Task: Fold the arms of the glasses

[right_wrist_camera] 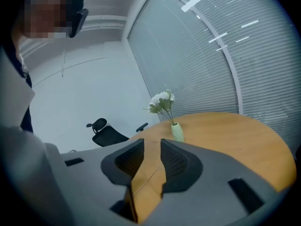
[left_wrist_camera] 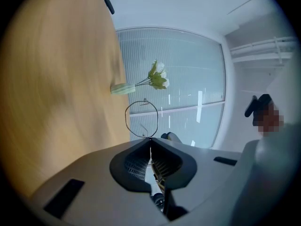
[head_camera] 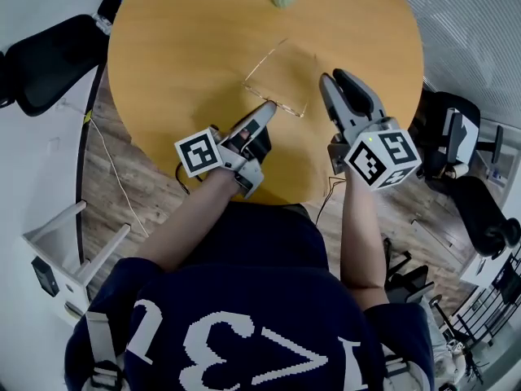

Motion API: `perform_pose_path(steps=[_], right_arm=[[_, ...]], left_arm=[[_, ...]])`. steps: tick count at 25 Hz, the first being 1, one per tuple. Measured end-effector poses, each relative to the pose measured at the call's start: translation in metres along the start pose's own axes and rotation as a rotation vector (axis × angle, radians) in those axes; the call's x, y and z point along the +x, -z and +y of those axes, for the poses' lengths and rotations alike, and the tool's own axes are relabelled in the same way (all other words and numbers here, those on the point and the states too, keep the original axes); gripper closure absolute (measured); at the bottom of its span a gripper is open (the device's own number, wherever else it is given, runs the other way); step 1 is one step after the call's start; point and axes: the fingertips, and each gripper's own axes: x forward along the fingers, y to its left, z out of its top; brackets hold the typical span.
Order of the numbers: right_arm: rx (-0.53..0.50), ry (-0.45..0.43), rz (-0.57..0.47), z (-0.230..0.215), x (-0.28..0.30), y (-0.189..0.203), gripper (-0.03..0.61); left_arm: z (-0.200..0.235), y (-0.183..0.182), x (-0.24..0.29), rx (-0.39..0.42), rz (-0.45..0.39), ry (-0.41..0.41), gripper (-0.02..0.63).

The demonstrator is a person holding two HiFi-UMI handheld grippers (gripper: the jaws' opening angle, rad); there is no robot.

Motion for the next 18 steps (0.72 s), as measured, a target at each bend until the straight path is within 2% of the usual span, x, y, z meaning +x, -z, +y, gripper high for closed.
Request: perform_pose_path(steps=[3,7,13,18], right_arm=[[0.071,0.024,0.014,-0.001,0.006,0.008,0.448],[0.054,0.053,0.059,-0.002,0.007,0.014,0.445],[0.061,-0.01,0.078,0.016,0.01,0.015,0.512],[0.099,-0.075,0.079,0.032,0.01,0.016,0.522]], left_arm=[[-0.018,0.0,-0.006,0.031,0.014,0.035,0.595],[-0.035,-0.001,-0.012,0.041,0.021,0.074,0.595],[-0.049,-0.001,-0.021,0.048,0.039,0.109,0.595],[-0.054,0.004,-0.026,0.048,0.05,0.124,0.595]])
